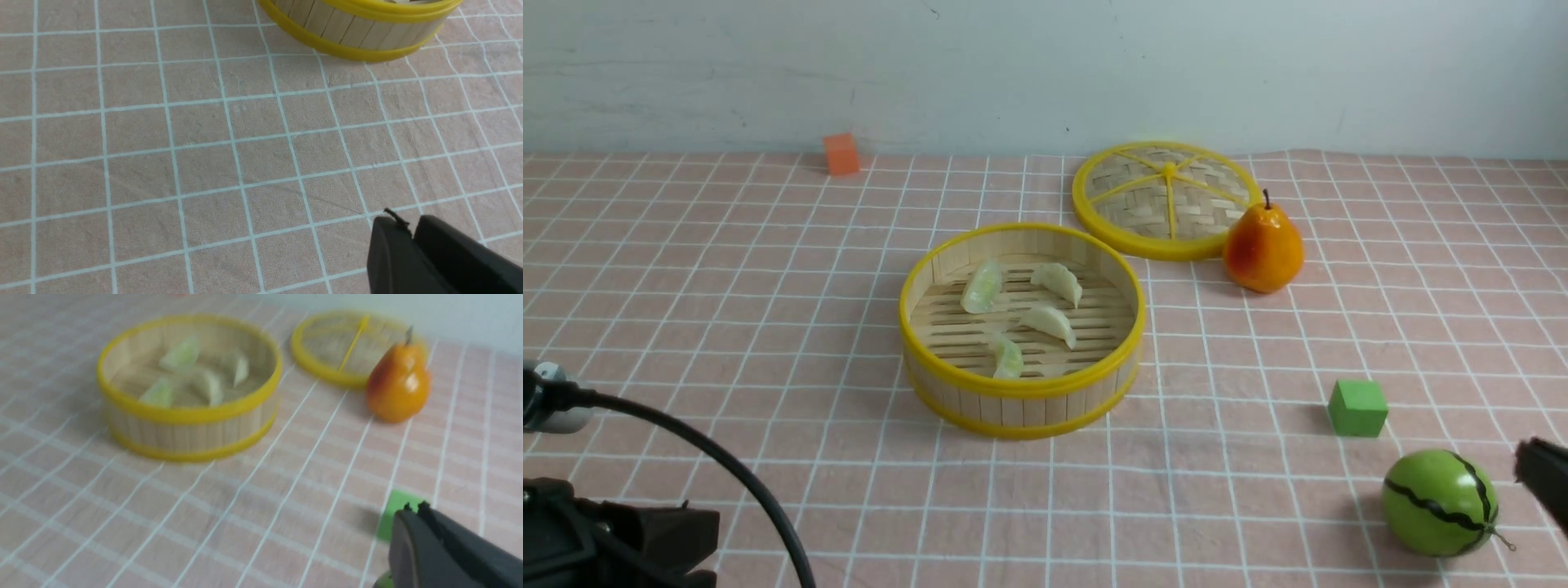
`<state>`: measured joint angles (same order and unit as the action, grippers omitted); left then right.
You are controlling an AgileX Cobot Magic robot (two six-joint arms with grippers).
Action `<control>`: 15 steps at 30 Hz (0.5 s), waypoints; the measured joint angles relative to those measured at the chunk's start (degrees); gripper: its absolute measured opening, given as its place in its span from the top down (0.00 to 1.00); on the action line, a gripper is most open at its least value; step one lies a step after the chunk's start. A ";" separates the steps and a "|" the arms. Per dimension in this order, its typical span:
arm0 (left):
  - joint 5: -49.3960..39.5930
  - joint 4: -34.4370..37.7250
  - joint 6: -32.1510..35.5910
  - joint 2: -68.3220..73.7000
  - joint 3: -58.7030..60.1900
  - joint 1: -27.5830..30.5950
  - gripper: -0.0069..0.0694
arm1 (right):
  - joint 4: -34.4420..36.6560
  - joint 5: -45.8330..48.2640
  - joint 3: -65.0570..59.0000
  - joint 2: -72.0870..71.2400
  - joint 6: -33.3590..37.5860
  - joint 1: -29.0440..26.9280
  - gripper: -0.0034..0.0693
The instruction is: Put the dumplings into the steamer on the table with the pink tablecloth.
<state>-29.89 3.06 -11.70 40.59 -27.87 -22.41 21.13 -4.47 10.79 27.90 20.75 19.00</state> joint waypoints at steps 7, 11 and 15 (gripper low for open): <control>-0.06 0.00 0.00 0.00 0.00 0.00 0.80 | 0.55 -13.52 -12.18 -17.83 0.99 -1.98 0.97; -0.15 0.00 0.00 0.00 0.00 0.00 0.79 | -1.72 -5.69 -12.18 -22.69 1.06 -6.49 0.97; -0.18 0.00 0.00 0.00 0.00 0.00 0.79 | -8.03 6.51 -12.18 -26.81 -5.62 -14.03 0.97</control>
<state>-30.08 3.07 -11.70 40.59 -27.87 -22.41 13.10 2.04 -1.39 1.09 15.12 4.98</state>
